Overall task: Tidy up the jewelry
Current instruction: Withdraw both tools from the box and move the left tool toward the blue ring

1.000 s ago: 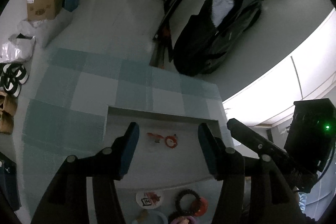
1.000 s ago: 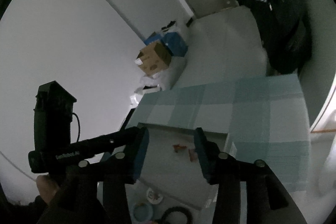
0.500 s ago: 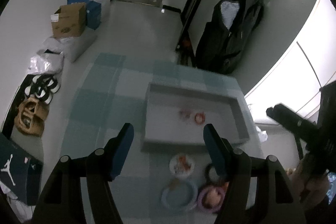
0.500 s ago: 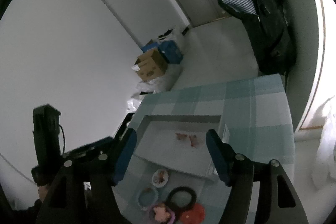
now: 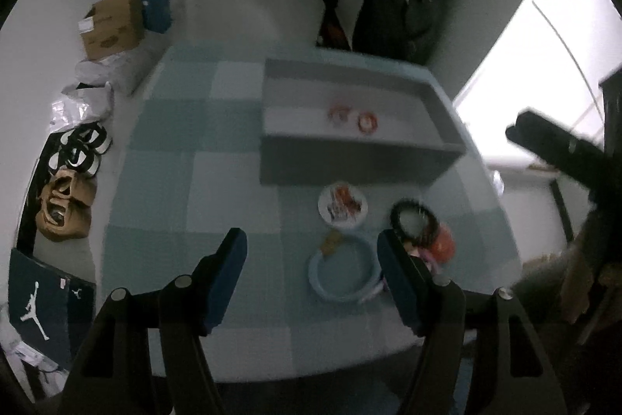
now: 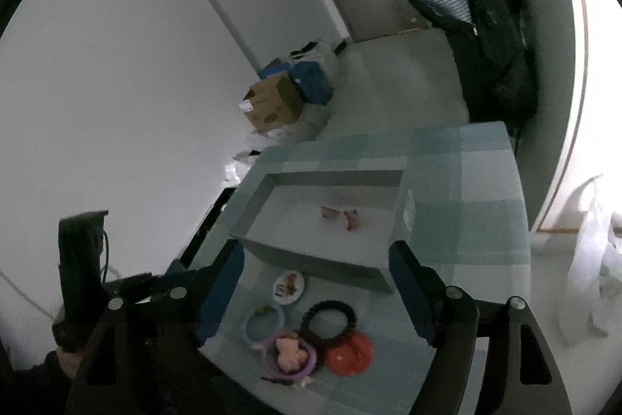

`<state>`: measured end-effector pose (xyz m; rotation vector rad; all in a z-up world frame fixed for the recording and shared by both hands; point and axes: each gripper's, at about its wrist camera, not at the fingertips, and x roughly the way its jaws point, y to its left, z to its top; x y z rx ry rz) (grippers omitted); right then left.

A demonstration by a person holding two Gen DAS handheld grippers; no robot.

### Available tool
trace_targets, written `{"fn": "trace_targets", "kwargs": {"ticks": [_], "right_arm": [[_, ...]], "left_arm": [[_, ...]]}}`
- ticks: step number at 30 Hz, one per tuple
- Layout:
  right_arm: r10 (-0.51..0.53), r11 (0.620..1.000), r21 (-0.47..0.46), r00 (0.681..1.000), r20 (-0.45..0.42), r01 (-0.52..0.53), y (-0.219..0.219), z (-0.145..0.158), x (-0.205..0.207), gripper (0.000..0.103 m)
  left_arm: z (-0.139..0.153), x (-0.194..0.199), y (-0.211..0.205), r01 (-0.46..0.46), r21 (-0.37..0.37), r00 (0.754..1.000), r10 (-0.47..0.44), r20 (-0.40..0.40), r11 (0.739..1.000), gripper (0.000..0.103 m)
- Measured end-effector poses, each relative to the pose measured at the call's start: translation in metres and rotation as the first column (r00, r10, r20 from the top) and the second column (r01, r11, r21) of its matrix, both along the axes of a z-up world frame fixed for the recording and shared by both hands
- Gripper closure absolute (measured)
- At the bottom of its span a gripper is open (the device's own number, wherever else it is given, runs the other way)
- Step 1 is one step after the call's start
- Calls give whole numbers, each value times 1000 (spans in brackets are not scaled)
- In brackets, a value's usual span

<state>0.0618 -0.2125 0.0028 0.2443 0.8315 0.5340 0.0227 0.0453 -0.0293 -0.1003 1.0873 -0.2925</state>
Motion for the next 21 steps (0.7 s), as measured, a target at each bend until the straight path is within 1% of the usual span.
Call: {"fn": "trace_targets", "kwargs": {"ticks": [3, 6, 7, 9, 11, 16, 19, 21], "right_arm": [[-9, 1000, -1, 1000, -6, 9, -3, -1, 2, 25], [-8, 1000, 0, 1000, -8, 8, -3, -1, 2, 25], [-6, 1000, -2, 1000, -7, 6, -2, -1, 2, 25], [3, 1000, -4, 1000, -5, -3, -1, -1, 1, 25], [9, 1000, -8, 1000, -2, -9, 0, -1, 1, 25], [22, 1000, -18, 1000, 1, -22, 1, -2, -1, 25], [28, 999, -23, 1000, -6, -28, 1, -4, -1, 25], [32, 999, -32, 999, -14, -32, 2, -6, 0, 25]], "left_arm": [[-10, 1, -1, 19, 0, 999, -19, -48, 1000, 38], [-20, 5, -5, 16, 43, 995, -11, -103, 999, 38], [-23, 7, -6, 15, 43, 993, -10, -114, 999, 38], [-25, 10, -6, 9, 55, 993, -2, -120, 998, 38], [-28, 13, -8, 13, 90, 992, -2, -124, 996, 38], [-39, 13, -12, 36, 113, 985, -16, -174, 993, 38], [-38, 12, -16, 54, 136, 986, -31, -163, 989, 38], [-38, 12, -17, 62, 157, 987, -37, -154, 986, 44]]}}
